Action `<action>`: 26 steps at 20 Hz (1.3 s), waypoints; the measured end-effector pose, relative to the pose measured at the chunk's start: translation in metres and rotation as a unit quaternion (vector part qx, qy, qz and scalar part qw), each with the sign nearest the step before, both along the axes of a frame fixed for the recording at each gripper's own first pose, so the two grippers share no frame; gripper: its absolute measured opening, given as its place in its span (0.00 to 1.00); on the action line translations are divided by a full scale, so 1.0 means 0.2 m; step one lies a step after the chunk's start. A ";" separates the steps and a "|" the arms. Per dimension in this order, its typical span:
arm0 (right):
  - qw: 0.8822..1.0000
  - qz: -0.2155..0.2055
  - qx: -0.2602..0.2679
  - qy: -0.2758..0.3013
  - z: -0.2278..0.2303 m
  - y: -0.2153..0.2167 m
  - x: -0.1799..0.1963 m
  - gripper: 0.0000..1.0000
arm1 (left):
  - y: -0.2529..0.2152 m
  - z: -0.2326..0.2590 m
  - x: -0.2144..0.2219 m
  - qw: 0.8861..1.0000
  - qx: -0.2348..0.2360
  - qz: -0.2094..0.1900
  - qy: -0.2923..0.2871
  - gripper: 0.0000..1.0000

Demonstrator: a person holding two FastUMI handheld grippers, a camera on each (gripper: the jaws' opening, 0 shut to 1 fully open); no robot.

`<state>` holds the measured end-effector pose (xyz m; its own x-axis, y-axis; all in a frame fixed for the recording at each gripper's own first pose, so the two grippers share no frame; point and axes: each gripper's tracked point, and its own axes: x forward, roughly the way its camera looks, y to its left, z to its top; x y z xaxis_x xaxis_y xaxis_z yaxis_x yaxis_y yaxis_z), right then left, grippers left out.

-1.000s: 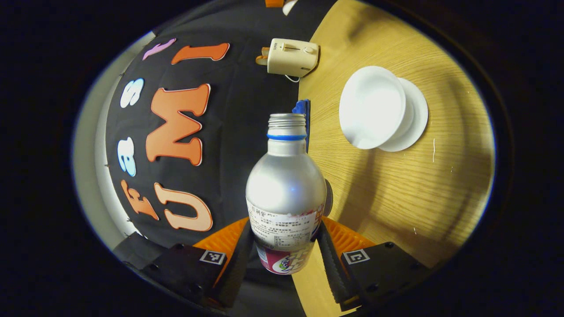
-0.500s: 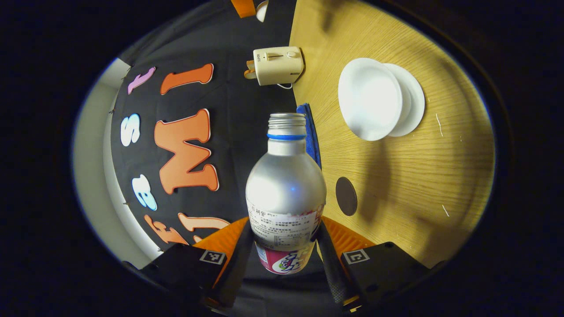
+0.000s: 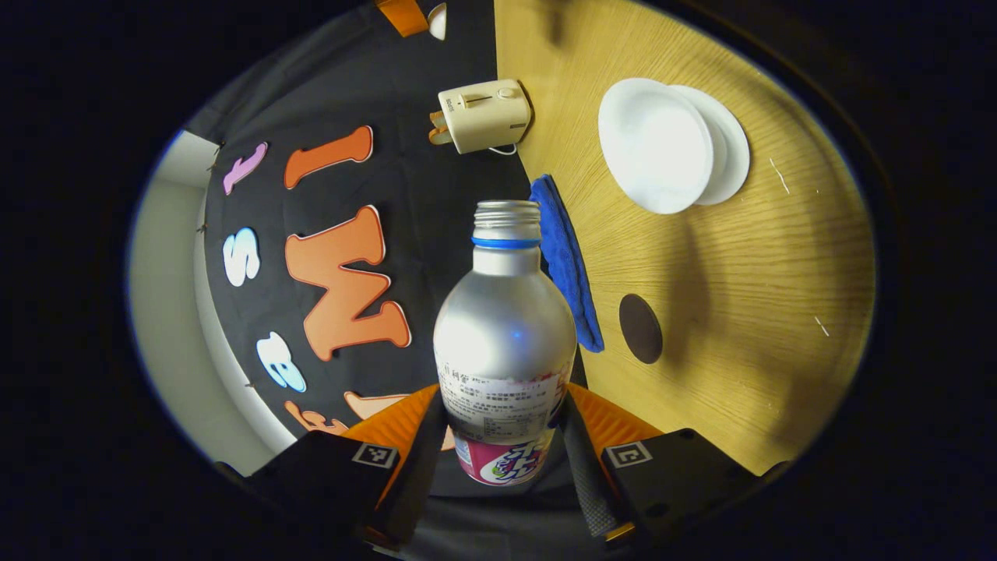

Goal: Open the teacup lid with one hand, grasp the water bottle and pour water into the teacup with the other hand; after pouring, place the water bottle on the coaster and then close the teacup lid.

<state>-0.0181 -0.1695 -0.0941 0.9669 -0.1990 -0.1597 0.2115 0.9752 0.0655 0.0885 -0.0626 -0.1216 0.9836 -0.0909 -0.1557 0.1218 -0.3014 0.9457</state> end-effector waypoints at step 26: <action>1.000 0.023 -0.011 -0.001 0.01 0.07 0.02 0.22 | -0.08 0.23 0.03 0.988 0.117 -0.062 -0.081 0.80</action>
<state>-0.0143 -0.1545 -0.0927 0.9753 -0.1579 -0.1542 0.1664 0.9851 0.0435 0.0950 -0.0779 -0.0756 0.9810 -0.1919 -0.0285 -0.0763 -0.5166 0.8528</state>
